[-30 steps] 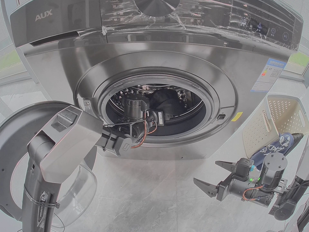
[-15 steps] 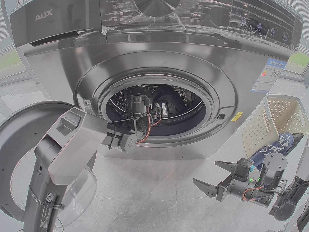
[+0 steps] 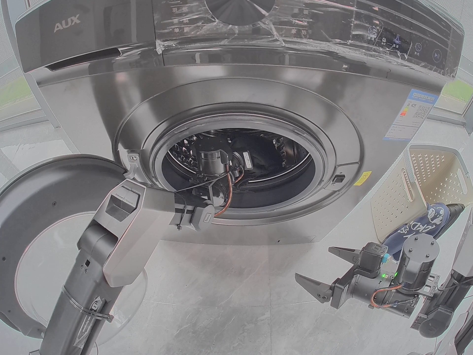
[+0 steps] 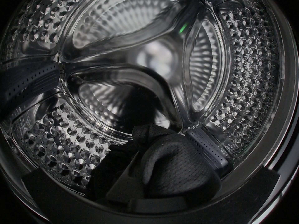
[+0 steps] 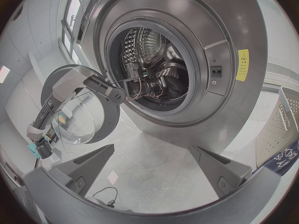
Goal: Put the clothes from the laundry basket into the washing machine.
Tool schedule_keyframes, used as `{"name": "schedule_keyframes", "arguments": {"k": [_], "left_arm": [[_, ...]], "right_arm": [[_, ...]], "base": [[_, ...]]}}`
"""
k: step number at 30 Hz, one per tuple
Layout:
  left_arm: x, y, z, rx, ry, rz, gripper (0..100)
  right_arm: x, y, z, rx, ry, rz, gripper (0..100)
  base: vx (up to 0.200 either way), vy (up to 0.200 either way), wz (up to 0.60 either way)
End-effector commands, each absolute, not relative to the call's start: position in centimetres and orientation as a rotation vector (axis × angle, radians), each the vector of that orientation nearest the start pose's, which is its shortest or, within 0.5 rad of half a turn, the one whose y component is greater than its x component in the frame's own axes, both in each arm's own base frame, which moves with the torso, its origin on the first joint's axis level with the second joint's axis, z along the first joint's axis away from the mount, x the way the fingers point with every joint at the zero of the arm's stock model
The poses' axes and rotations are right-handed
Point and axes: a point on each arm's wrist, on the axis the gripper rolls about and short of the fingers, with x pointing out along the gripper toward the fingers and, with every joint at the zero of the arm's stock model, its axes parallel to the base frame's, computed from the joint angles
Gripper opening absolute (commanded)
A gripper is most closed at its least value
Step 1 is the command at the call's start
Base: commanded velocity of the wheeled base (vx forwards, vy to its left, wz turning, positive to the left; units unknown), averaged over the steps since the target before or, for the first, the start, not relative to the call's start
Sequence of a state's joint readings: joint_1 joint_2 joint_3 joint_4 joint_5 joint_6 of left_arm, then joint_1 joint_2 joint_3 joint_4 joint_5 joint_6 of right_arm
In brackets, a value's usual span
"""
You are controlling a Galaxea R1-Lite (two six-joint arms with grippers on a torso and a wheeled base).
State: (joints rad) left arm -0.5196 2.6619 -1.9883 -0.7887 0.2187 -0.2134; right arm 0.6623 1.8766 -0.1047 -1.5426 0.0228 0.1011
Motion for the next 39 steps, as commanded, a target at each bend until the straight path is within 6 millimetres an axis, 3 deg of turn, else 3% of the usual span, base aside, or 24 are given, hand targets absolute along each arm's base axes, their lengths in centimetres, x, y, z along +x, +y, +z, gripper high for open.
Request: {"name": "schedule_keyframes", "arguments": {"k": [1, 5, 6, 10, 13, 26, 33, 39], "left_arm": [[48.3, -27.0, 9.4, -0.26, -0.073, -0.308, 0], [47.4, -27.3, 12.5, -0.292, -0.11, -0.324, 0], [46.9, -27.5, 13.2, -0.296, -0.11, -0.334, 100], [45.0, -28.3, 15.2, -0.327, -0.084, -0.364, 100], [41.8, -28.7, 16.7, -0.349, 0.023, -0.393, 100], [36.8, -26.8, 12.4, -0.226, 0.27, -0.393, 100], [36.4, -25.9, 10.1, -0.154, 0.342, -0.378, 100], [36.3, -26.5, 10.5, -0.169, 0.317, -0.42, 100]], "right_arm": [[18.0, 14.2, 7.6, 0.022, 0.26, 0.672, 100], [18.0, 14.1, 7.6, 0.023, 0.258, 0.67, 100], [18.0, 14.2, 7.6, 0.022, 0.258, 0.672, 100], [18.0, 14.1, 7.7, 0.024, 0.255, 0.67, 100], [18.0, 14.1, 7.6, 0.025, 0.257, 0.67, 100], [17.9, 14.4, 7.5, 0.027, 0.264, 0.68, 100], [17.7, 14.5, 7.5, 0.026, 0.268, 0.688, 100], [17.7, 14.5, 7.5, 0.027, 0.266, 0.688, 100]], "base": [[0.0, 0.0, 0.0], [0.0, 0.0, 0.0], [0.0, 0.0, 0.0], [0.0, 0.0, 0.0], [0.0, 0.0, 0.0], [0.0, 0.0, 0.0], [0.0, 0.0, 0.0], [0.0, 0.0, 0.0]]}}
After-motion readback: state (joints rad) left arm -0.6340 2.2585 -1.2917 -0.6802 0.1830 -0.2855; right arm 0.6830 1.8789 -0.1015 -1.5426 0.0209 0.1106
